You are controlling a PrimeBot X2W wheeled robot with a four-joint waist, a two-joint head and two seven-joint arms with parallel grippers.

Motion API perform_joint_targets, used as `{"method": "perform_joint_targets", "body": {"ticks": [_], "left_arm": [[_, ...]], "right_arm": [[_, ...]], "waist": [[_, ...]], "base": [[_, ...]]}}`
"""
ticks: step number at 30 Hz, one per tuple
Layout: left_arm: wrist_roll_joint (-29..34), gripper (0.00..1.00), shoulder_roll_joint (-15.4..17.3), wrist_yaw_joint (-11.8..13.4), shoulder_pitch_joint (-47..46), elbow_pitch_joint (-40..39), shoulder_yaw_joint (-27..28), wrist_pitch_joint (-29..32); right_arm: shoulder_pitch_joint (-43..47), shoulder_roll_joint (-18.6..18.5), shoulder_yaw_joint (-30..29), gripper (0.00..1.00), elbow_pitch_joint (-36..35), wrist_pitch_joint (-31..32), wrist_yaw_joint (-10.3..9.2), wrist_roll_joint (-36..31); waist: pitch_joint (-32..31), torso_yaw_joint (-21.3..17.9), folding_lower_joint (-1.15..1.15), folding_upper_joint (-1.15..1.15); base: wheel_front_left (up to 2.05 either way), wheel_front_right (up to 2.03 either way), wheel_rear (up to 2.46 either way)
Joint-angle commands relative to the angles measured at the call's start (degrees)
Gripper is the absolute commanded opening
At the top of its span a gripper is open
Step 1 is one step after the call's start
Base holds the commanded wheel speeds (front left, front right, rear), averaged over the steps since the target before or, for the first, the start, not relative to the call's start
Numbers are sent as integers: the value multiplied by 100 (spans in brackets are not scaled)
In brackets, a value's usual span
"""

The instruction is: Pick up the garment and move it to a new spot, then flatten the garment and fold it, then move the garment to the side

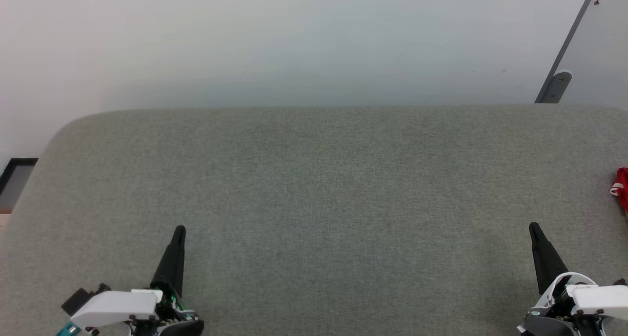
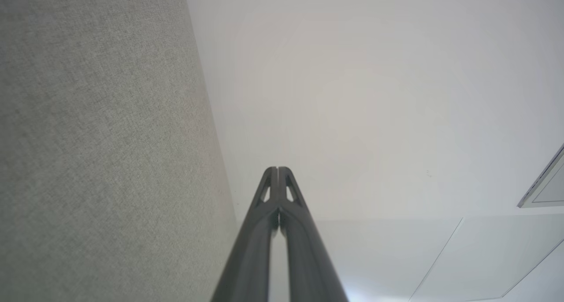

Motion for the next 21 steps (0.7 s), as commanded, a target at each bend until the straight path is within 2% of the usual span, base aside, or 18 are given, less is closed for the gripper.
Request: {"method": "perform_joint_targets", "body": {"ticks": [1,21], "left_arm": [[-101,0,-5,-31,-72,21,25,30],[-82,0,-38,-32,-79,30,65,68]], "right_arm": [[-103,25,-15,0,16,32,-6,91],[-77,36,-21,0,21,47,-6,110]], "waist": [[0,-3,0,0],[-1,-7,0,0]], "base": [[0,0,0],[0,0,0]]}}
